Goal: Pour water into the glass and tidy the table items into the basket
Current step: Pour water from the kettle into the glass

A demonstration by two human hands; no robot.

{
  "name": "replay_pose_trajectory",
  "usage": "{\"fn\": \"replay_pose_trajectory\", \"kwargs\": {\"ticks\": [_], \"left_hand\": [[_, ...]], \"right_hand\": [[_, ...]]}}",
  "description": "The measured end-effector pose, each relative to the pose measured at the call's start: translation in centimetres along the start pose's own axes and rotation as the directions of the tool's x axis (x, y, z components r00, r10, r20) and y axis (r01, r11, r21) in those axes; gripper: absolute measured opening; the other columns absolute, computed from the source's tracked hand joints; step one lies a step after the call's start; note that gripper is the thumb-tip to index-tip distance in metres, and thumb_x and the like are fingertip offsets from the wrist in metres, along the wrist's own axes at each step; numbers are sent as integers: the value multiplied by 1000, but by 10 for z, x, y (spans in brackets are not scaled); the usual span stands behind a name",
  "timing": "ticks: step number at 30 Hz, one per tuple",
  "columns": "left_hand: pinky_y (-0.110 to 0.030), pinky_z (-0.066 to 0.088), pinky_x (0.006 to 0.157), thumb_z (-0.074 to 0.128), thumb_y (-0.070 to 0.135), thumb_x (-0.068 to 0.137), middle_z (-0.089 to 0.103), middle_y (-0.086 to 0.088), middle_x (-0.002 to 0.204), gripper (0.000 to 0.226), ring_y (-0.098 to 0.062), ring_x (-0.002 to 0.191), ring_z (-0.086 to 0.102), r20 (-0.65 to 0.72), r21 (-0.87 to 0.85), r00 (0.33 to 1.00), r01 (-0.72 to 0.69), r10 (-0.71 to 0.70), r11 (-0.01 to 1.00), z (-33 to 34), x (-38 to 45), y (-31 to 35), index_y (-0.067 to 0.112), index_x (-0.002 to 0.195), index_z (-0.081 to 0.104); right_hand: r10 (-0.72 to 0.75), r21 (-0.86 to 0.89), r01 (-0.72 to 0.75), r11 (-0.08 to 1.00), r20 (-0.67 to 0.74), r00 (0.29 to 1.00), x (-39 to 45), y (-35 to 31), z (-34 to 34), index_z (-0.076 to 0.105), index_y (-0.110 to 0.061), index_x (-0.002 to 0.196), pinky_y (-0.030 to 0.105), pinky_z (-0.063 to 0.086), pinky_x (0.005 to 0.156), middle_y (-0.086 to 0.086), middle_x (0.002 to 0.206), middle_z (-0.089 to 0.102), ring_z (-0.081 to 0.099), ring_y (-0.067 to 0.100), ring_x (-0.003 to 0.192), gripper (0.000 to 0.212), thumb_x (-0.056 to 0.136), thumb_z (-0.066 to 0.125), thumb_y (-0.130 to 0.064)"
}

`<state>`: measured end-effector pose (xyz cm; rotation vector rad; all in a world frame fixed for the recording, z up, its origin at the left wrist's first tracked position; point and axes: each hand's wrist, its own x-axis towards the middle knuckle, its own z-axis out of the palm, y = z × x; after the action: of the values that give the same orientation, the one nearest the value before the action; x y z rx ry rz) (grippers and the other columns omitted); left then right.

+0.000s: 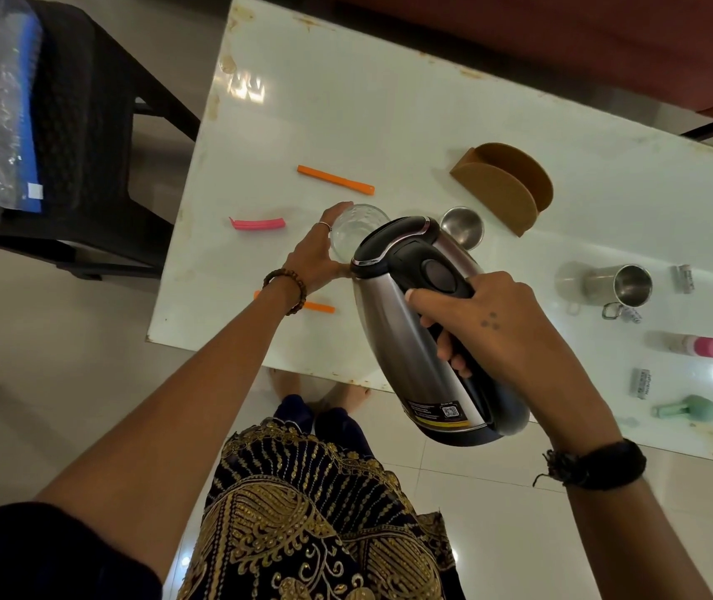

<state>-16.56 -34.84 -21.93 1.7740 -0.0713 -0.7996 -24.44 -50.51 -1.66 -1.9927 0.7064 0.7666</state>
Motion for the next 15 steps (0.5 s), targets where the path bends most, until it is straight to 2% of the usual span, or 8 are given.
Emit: {"fn": "replay_pose_trajectory", "kwargs": {"ticks": [11, 15], "left_hand": [[-46, 32, 110, 72, 25, 56, 33, -4, 142, 97, -25, 131, 33, -2, -5, 1000, 3, -3, 1000, 1, 0, -1, 16, 139, 24], [-46, 32, 111, 73, 24, 57, 34, -3, 141, 96, -25, 131, 33, 0, -6, 1000, -5, 5, 1000, 0, 0, -3, 16, 139, 25]], "right_hand": [[23, -37, -23, 999, 19, 1000, -2, 0, 1, 65, -6, 70, 24, 49, 44, 1, 39, 59, 48, 8, 30, 30, 73, 61, -35], [26, -30, -26, 999, 17, 1000, -3, -1, 0, 65, -3, 72, 21, 47, 41, 1, 38, 59, 47, 8, 29, 31, 74, 61, -34]]}}
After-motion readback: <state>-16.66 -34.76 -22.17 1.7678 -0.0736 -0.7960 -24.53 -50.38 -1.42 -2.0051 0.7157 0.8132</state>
